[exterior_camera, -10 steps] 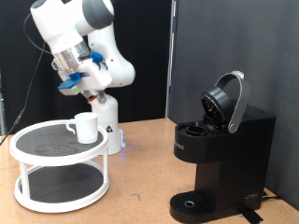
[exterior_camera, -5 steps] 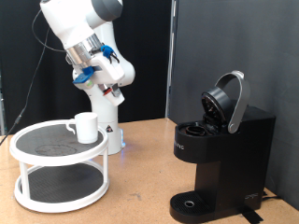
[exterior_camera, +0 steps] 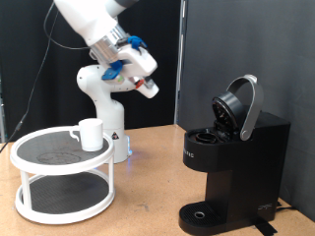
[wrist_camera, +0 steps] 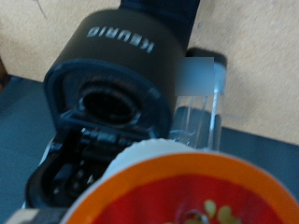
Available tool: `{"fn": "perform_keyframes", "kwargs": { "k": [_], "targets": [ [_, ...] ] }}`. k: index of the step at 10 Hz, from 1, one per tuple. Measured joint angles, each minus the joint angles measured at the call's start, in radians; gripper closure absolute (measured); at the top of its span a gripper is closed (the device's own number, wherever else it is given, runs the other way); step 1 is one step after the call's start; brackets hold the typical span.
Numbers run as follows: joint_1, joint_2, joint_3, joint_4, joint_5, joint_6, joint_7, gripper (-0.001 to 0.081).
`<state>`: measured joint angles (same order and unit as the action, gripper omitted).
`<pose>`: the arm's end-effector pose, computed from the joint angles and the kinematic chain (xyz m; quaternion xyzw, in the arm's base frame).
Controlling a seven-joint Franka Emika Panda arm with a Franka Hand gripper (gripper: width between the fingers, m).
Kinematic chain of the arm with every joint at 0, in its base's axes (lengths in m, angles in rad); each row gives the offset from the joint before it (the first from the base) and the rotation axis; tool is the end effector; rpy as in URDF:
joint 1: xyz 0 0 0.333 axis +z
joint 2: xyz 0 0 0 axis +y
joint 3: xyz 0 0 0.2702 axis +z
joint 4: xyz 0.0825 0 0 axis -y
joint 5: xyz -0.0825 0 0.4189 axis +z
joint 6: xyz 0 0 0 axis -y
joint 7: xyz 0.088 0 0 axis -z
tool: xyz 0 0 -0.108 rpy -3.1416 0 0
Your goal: Make a cup of coffee with the keurig machine
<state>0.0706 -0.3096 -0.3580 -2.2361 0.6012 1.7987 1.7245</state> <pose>0.4901 -0.0978 0.4380 -0.4367 0.8322 0.2770 0.1997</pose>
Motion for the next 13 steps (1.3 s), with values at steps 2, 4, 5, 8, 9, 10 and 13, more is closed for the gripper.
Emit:
{"fn": "perform_keyframes", "kwargs": {
  "k": [2,4,5,8,9,10,13],
  "targets": [
    [0.017,0.025,0.036,0.041,0.014,0.007,0.063,0.0440],
    [0.019,0.042,0.048,0.056,0.014,0.013,0.080,0.0440],
    [0.019,0.043,0.048,0.056,0.014,-0.001,0.077,0.0440],
    [0.025,0.055,0.072,0.079,0.033,-0.067,0.140,0.0440],
    [0.031,0.057,0.090,0.084,0.058,-0.052,0.173,0.0440],
    [0.036,0.058,0.106,0.092,0.079,-0.039,0.201,0.0440],
    [0.041,0.071,0.141,0.119,0.092,-0.020,0.248,0.0440]
  ]
}}
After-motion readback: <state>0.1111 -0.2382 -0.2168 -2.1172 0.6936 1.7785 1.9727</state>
